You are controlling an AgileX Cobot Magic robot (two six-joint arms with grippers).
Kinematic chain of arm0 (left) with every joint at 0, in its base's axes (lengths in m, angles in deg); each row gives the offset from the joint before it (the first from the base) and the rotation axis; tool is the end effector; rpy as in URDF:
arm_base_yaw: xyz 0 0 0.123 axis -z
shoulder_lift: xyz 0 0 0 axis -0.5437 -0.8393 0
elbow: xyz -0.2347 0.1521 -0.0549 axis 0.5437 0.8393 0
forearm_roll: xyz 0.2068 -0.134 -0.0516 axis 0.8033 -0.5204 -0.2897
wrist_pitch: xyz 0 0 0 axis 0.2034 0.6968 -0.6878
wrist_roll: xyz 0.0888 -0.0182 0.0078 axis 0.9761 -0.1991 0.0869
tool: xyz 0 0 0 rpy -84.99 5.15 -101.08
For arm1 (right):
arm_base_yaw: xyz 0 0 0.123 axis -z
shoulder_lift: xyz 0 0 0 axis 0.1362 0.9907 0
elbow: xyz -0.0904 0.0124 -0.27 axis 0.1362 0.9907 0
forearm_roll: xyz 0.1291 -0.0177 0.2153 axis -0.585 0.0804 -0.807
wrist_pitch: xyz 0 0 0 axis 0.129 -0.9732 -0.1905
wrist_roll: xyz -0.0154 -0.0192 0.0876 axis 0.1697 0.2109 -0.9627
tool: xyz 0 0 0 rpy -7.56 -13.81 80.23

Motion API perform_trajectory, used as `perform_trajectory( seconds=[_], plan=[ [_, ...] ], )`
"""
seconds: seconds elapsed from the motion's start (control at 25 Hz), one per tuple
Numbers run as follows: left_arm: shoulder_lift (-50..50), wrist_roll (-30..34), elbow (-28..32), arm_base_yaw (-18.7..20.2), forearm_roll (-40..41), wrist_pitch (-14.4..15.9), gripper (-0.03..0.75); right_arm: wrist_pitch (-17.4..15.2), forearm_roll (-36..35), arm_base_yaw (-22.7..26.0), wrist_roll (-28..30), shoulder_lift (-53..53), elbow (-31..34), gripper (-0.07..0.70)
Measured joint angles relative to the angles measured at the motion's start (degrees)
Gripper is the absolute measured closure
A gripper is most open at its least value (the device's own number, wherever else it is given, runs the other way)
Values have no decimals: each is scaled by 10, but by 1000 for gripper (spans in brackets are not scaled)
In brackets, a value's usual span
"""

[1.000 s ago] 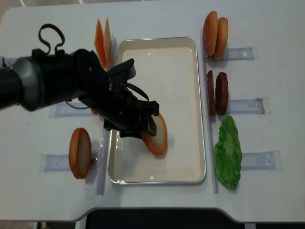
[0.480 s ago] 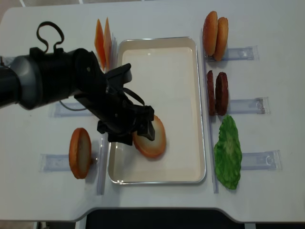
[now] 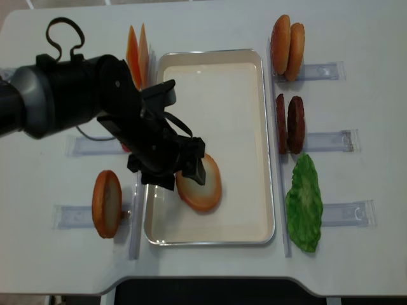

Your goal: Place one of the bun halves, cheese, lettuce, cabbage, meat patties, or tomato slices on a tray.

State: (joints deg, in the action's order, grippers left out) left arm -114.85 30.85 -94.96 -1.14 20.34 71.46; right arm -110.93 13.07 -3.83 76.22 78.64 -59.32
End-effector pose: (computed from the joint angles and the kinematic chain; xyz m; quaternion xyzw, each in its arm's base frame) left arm 0.2452 -0.1824 0.1832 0.0327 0.9807 -0.1889 0.0384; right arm -0.0097 0.0090 0.2736 0.0006 0.8668 0.0181 0.4983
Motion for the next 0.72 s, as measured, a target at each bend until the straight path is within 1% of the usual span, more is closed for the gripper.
perform_trajectory(
  seconds=[0.28,0.4,0.56,0.68,0.72],
  plan=[
    [2,-7,-27,0,17,30,125,0,0,0,0,0,0,205],
    [3,-8,-42,0,32,57,125,0,0,0,0,0,0,205],
    [21,-22,-68,0,67,108,125,0,0,0,0,0,0,205],
    [40,-36,-92,0,102,177,125,0,0,0,0,0,0,205],
    [45,-40,-100,0,115,209,125,0,0,0,0,0,0,205]
  ],
)
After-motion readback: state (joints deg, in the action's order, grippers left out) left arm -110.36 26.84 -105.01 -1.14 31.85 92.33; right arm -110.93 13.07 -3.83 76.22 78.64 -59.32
